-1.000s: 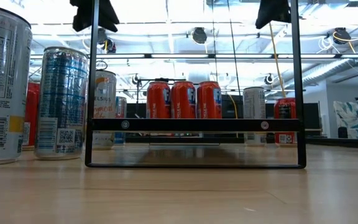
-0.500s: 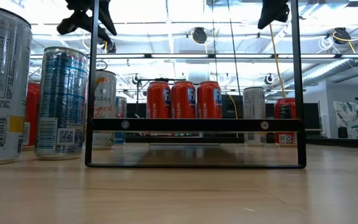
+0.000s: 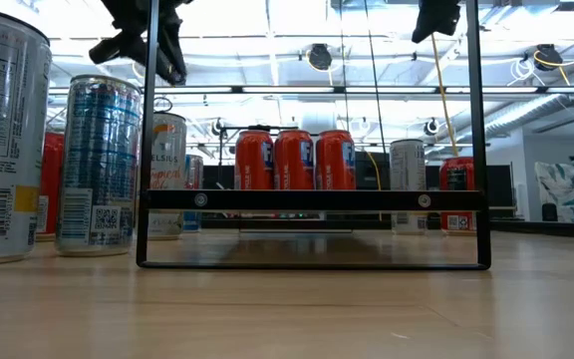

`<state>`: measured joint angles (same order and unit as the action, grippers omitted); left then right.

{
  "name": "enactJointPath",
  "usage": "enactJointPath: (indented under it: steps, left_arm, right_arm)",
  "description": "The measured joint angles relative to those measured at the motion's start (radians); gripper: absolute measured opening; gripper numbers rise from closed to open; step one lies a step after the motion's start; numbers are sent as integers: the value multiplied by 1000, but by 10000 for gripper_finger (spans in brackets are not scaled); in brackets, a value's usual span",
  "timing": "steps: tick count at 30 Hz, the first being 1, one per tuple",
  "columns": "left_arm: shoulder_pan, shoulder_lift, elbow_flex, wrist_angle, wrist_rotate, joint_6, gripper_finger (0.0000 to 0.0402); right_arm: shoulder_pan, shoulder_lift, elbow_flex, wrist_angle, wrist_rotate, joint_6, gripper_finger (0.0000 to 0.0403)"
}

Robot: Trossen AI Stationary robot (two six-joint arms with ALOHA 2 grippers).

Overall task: Place canned beverage on shelf
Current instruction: Put the top right red soda can on the shelf

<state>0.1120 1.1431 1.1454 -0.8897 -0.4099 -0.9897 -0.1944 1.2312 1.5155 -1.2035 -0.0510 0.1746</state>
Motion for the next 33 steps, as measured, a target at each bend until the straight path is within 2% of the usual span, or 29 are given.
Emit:
enactJointPath:
  steps: [8, 12, 17, 24, 29, 33]
  left_arm:
    - [0, 58, 0, -50, 76, -8, 118]
    - [-4, 65, 0, -5, 166, 88, 126]
    - [-6, 57, 0, -10, 235, 149, 165]
    - [-6, 58, 0, -9, 245, 159, 233]
    - [-8, 59, 0, -9, 255, 158, 242]
    - [-14, 59, 0, -9, 333, 158, 242]
  right_arm:
    - [0, 0, 0, -6, 1, 153, 0]
    - [0, 0, 0, -9, 1, 179, 0]
    - [0, 0, 0, -61, 64, 202, 0]
    - [-8, 0, -1, -98, 107, 161, 0]
    - [-27, 0, -1, -127, 108, 169, 0]
    - [-42, 0, -1, -191, 130, 239, 2]
